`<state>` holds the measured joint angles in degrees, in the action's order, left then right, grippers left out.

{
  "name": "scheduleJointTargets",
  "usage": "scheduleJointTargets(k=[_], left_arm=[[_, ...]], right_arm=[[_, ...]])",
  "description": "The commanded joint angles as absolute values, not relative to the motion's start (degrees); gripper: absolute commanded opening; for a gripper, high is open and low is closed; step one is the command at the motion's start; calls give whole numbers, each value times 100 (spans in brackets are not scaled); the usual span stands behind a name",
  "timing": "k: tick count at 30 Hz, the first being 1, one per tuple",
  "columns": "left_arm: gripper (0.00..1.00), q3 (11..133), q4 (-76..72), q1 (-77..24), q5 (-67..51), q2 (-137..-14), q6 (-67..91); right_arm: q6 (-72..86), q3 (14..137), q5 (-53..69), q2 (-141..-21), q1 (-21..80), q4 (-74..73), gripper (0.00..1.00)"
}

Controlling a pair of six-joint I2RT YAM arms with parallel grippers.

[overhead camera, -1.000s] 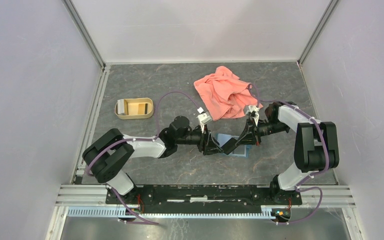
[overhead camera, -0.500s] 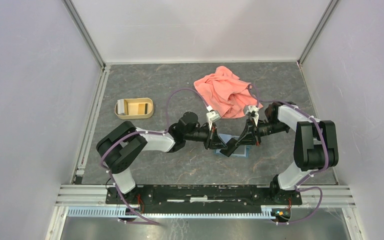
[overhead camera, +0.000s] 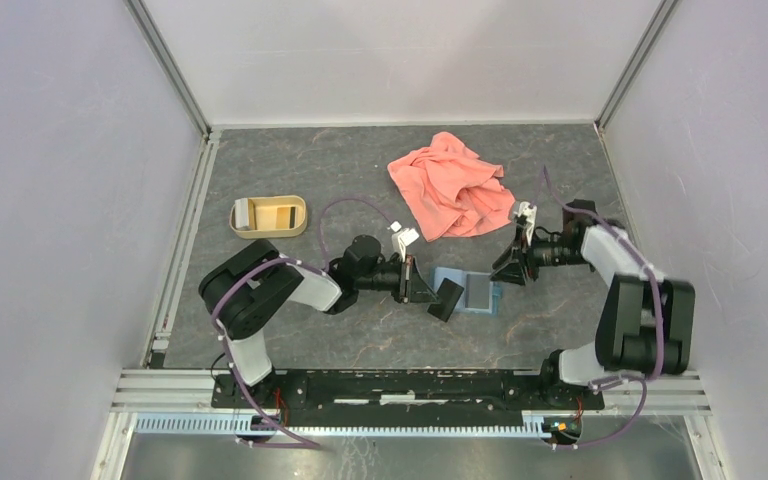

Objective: Put the credit cards into the card holder
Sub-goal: Insert the credit card into the card holder.

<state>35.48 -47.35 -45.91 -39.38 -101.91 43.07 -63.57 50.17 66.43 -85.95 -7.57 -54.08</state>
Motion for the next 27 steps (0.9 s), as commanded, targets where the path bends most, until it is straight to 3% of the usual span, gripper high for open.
scheduleJointTargets(k=[1,5,8,27], left_arm=[[2,3624,-5805,-4597,-3895,-10701,5881],[2,4000,-5868,-4582,-4005,-11081,6473],[2,4256,-5444,-4526,-4013,-11232,6492],[2,5121,-3492,-4333,-3779,-11532,5758]], right_arm=[[-3786,4293,5377,-7603,-747,-2690,41],[-3741,4323,5389,-7750,-723,-2758,20],[-3923,4446,5369,-8139,-581,-3075,12],[-3781,4631,4284,-9019,135,-3215,10]])
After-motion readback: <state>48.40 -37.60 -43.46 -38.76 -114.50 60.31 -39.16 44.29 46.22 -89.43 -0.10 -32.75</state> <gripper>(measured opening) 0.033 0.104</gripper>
